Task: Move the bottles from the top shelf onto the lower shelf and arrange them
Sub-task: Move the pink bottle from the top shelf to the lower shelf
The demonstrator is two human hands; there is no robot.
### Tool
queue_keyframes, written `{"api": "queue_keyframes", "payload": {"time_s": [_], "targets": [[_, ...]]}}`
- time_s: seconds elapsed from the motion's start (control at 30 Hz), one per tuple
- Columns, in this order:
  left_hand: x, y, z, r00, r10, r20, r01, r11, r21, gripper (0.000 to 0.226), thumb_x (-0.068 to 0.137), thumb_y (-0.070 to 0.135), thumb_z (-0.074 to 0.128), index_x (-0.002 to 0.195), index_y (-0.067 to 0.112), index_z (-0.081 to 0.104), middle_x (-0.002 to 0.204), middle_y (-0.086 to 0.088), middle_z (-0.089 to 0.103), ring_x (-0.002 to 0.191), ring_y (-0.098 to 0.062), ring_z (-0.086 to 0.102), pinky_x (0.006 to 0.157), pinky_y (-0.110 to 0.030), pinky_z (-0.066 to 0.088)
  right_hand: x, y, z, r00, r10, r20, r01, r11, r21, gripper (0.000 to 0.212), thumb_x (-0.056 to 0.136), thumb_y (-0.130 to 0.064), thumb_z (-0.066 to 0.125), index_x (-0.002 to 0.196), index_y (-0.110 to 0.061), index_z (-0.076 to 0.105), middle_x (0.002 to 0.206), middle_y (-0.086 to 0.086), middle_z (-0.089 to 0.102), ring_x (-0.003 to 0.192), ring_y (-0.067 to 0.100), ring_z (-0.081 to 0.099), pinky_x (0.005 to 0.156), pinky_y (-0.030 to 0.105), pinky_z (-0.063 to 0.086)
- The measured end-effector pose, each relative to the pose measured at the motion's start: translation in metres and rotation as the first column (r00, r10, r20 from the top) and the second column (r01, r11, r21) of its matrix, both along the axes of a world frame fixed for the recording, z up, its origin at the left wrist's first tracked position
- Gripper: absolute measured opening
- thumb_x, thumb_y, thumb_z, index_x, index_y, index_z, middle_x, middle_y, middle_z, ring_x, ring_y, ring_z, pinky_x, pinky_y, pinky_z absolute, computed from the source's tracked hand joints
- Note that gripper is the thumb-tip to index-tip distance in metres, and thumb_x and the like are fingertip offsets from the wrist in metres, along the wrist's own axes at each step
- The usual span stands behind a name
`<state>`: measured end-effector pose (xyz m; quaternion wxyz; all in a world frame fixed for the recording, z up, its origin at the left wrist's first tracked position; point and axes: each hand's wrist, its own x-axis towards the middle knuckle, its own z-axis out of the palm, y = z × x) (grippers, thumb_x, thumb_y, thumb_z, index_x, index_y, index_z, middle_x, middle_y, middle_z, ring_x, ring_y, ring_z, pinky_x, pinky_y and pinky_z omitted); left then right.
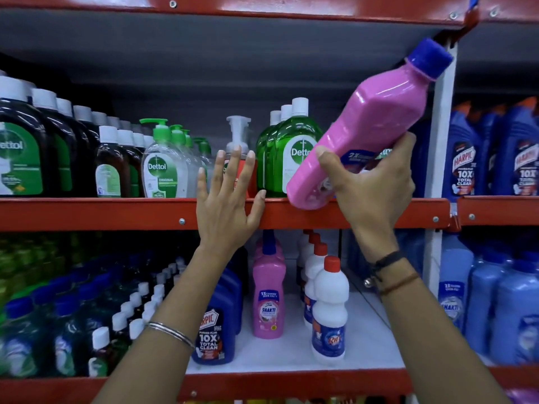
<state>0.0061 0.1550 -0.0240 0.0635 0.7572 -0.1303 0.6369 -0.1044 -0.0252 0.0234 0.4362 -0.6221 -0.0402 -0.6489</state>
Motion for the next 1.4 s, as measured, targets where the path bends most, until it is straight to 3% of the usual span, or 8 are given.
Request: {"api": "queue_keyframes", "payload": {"time_s": [0.13, 0.27, 0.5, 0.6, 0.73, 0.97, 1.23, 1.4], "targets": [[0.000, 0.004, -0.010, 1.000, 0.028, 0.012, -0.027, 0.999, -0.025, 0.061, 0.098, 0.050, 0.026, 0.153, 0.024, 0.019, 0.161, -0.002, 0.021, 0.149, -0.025, 0.016, 0.120, -0.045, 0.004, -0.013, -0.001, -0.032, 0.989, 0.103, -0.106, -0.106, 0.994, -0.024, 0.070, 0.046, -0.068, 0.065, 0.098, -0.027, 0.041, 0.083, -0.022, 0.055, 0.071, -0.007, 0.054, 0.063, 0.009, 0.037], [0.002, 0.008, -0.019, 0.998, 0.061, 0.025, -0.061, 0.998, 0.007, 0.059, 0.099, 0.050, 0.026, 0.153, 0.027, 0.017, 0.161, -0.002, 0.022, 0.149, -0.025, 0.017, 0.119, -0.047, 0.006, -0.006, 0.007, -0.085, 0.958, 0.093, -0.271, -0.109, 0.993, -0.045, 0.070, 0.039, -0.068, 0.069, 0.090, -0.027, 0.044, 0.080, -0.009, 0.062, 0.070, 0.016, 0.059, 0.056, 0.025, 0.038], [0.005, 0.009, -0.018, 0.997, 0.047, 0.056, -0.048, 0.999, 0.003, 0.058, 0.099, 0.050, 0.026, 0.152, 0.028, 0.019, 0.160, -0.003, 0.025, 0.148, -0.026, 0.019, 0.119, -0.048, 0.007, 0.032, 0.038, -0.171, 0.864, 0.071, -0.498, -0.154, 0.980, -0.126, 0.067, 0.047, -0.061, 0.079, 0.092, -0.028, 0.040, 0.080, -0.013, 0.054, 0.068, 0.006, 0.051, 0.052, 0.014, 0.028], [0.006, 0.009, -0.018, 0.996, 0.053, 0.065, -0.053, 0.999, 0.004, 0.057, 0.099, 0.050, 0.026, 0.152, 0.028, 0.021, 0.159, -0.004, 0.026, 0.148, -0.027, 0.020, 0.118, -0.048, 0.008, 0.054, 0.047, -0.200, 0.826, 0.040, -0.562, -0.155, 0.975, -0.159, 0.069, 0.049, -0.064, 0.076, 0.094, -0.026, 0.039, 0.089, -0.005, 0.057, 0.078, 0.015, 0.058, 0.059, 0.023, 0.041], [0.007, 0.008, -0.018, 0.995, 0.058, 0.079, -0.057, 0.998, -0.005, 0.056, 0.099, 0.050, 0.027, 0.151, 0.028, 0.022, 0.159, -0.003, 0.027, 0.148, -0.027, 0.021, 0.119, -0.049, 0.012, 0.078, 0.053, -0.223, 0.755, -0.019, -0.656, -0.106, 0.983, -0.150, 0.074, 0.051, -0.063, 0.075, 0.101, -0.023, 0.039, 0.101, 0.002, 0.058, 0.089, 0.022, 0.060, 0.064, 0.028, 0.043], [0.009, 0.007, -0.019, 0.994, 0.049, 0.102, -0.049, 0.999, -0.002, 0.056, 0.100, 0.051, 0.024, 0.151, 0.028, 0.024, 0.158, -0.004, 0.029, 0.147, -0.028, 0.023, 0.119, -0.050, 0.013, 0.099, 0.062, -0.234, 0.709, -0.097, -0.699, -0.037, 0.984, -0.174, 0.078, 0.051, -0.064, 0.075, 0.105, -0.017, 0.044, 0.104, 0.005, 0.059, 0.093, 0.025, 0.061, 0.063, 0.028, 0.041], [0.011, 0.008, -0.021, 0.993, 0.063, 0.098, -0.063, 0.998, -0.001, 0.056, 0.100, 0.050, 0.026, 0.151, 0.028, 0.023, 0.158, -0.004, 0.029, 0.147, -0.028, 0.022, 0.119, -0.049, 0.012, 0.107, 0.067, -0.240, 0.707, -0.208, -0.675, 0.015, 0.960, -0.280, 0.082, 0.052, -0.073, 0.069, 0.105, -0.015, 0.046, 0.100, 0.008, 0.060, 0.089, 0.027, 0.062, 0.064, 0.033, 0.052], [0.006, 0.006, -0.022, 0.997, 0.063, 0.046, -0.062, 0.998, -0.017, 0.055, 0.100, 0.049, 0.026, 0.151, 0.027, 0.024, 0.159, -0.003, 0.026, 0.148, -0.026, 0.020, 0.120, -0.047, 0.009, 0.100, 0.060, -0.240, 0.685, -0.224, -0.693, -0.007, 0.949, -0.314, 0.081, 0.058, -0.080, 0.058, 0.103, -0.015, 0.045, 0.100, 0.006, 0.057, 0.088, 0.023, 0.061, 0.057, 0.027, 0.044]]}}
